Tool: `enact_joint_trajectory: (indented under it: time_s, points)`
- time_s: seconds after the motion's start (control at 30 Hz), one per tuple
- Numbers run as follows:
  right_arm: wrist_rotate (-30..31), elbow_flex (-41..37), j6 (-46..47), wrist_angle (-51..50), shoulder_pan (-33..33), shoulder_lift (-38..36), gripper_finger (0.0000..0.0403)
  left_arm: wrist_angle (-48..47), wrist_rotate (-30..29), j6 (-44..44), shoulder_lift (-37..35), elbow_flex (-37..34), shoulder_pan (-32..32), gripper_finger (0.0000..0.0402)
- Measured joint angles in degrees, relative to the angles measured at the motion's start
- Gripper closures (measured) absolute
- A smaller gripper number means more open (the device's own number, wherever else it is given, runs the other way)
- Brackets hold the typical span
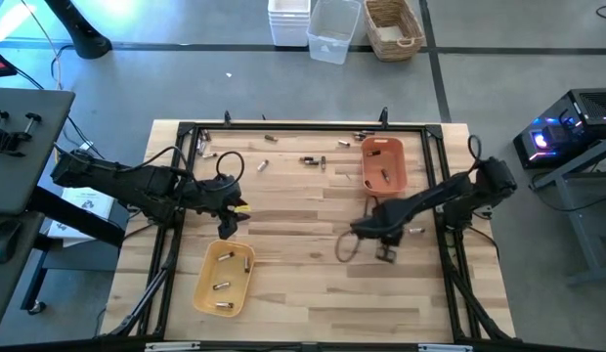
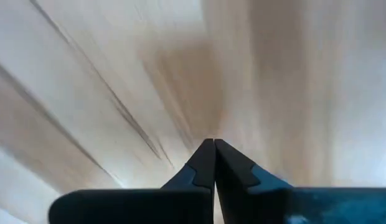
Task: Sort batteries
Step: Put the silver battery into the yellow bin
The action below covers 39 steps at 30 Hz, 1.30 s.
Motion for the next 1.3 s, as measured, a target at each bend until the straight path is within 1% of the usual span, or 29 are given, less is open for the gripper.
enact_joint_trajectory:
  time_s: [0.1, 0.17, 0.23, 0.33, 0.43, 0.53, 0.63, 0.7, 0.77, 0.87, 0.93, 1.07, 1.13, 1.2, 1.3]
  points:
    - [5.12, 6.85, -2.46, -3.53, -0.7, -0.28, 0.0403, 0.33, 0.0, 0.02, 0.0, 0.0, -0.01, 0.0214]
    - [8.65, 9.74, -2.31, -9.65, -1.56, -0.4, 0.0403, 0.29, 0.0, 0.02, 0.0, 0.0, -0.01, 0.0214]
    - [9.07, 9.2, -1.6, -16.68, -4.13, -0.43, 0.0403, 0.28, -0.01, 0.02, 0.0, 0.0, -0.02, 0.0214]
    - [9.96, 3.88, 2.0, -19.66, -8.55, -1.73, 0.0403, 0.28, -0.28, 0.02, 0.0, 0.0, -0.01, 0.0214]
    - [8.74, -1.82, 6.16, -15.3, -11.12, -6.65, 0.0403, 0.23, -0.24, -0.08, 0.0, 0.0, -0.01, 0.0214]
    - [12.5, -7.14, 11.64, -14.66, -12.96, -10.81, 0.0403, 0.24, -0.18, -0.04, -0.01, 0.0, -0.01, 0.0214]
    - [15.76, -11.34, 16.83, -15.06, -15.82, -12.68, 0.0403, 0.31, -0.58, 0.0, 0.0, 0.0, -0.01, 0.0214]
    - [17.02, -12.81, 20.01, -12.97, -17.09, -13.67, 0.0403, 0.33, -0.81, 0.0, 0.0, 0.0, -0.01, 0.0214]
    - [20.07, -13.08, 22.61, -9.23, -17.77, -14.33, 0.0403, 0.33, -0.81, -0.02, 0.0, 0.0, -0.02, 0.0214]
    - [27.02, -13.28, 26.14, -7.02, -19.49, -14.4, 0.0403, 0.38, -0.82, -0.08, 0.0, 0.0, -0.01, 0.0214]
    - [31.56, -13.24, 28.58, -5.57, -21.51, -14.2, 0.0403, 0.37, -0.83, -0.14, 0.0, 0.0, -0.02, 0.0214]
    - [37.59, -13.26, 32.19, -4.93, -27.01, -13.31, 0.0403, 0.37, -1.03, -0.59, 0.0, 0.0, -0.02, 0.0214]
    - [38.95, -13.35, 32.31, -2.32, -30.18, -12.84, 0.0403, 0.37, -1.32, -0.59, 0.0, 0.0, -0.01, 0.0214]
    - [39.42, -13.35, 28.35, 3.67, -33.35, -12.39, 0.0403, 0.37, -1.65, -0.59, 0.0, 0.0, -0.01, 0.0214]
    - [35.54, -13.31, 21.8, 10.28, -37.29, -11.9, 0.0403, 0.37, -1.66, -1.46, 0.0, 0.0, -0.01, 0.0214]
